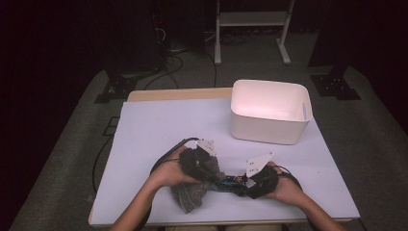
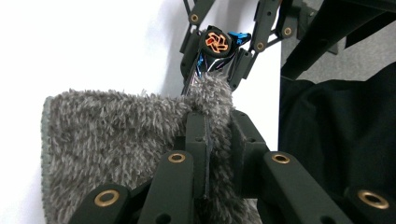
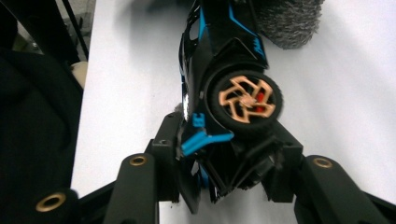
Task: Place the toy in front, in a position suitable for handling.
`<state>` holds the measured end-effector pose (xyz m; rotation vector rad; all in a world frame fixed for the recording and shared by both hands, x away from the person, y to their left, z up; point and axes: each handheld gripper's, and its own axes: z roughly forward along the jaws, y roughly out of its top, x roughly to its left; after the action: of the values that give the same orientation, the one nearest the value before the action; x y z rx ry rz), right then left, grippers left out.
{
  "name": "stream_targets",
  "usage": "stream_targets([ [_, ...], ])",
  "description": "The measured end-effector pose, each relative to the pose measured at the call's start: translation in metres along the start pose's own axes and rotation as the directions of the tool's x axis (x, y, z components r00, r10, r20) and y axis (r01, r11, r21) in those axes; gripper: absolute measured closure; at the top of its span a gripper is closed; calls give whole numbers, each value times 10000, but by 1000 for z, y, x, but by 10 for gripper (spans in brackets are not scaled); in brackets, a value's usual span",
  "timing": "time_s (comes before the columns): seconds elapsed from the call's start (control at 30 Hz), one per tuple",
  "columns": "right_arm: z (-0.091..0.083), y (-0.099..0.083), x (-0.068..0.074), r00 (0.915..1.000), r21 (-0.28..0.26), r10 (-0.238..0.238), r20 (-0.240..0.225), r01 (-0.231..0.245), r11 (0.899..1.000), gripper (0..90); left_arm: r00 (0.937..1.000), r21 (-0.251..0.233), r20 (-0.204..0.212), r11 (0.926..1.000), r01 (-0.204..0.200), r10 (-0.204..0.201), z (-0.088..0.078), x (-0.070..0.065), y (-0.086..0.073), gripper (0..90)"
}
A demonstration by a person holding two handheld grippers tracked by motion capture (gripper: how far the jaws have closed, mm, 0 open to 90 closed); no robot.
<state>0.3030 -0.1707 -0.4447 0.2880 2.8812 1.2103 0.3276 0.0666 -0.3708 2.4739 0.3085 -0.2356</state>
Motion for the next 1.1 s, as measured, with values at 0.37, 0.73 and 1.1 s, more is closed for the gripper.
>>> stream_targets([
  [0.37, 0, 2, -1, 9997, -397, 176, -171, -182, 9990, 529, 9984, 260, 110, 9981, -566, 563, 14, -4, 25, 796],
  [0.73, 2, 2, 1, 10000, -251, 31, 12, -31, 9997, 554, 9997, 196, -114, 9996, -197, 199, -1, 1, 1, 803],
  [1.1, 2, 3, 1, 10000, -202, 17, 19, -17, 9998, 555, 9947, 147, -813, 9978, 648, -634, -28, 11, -36, 803],
])
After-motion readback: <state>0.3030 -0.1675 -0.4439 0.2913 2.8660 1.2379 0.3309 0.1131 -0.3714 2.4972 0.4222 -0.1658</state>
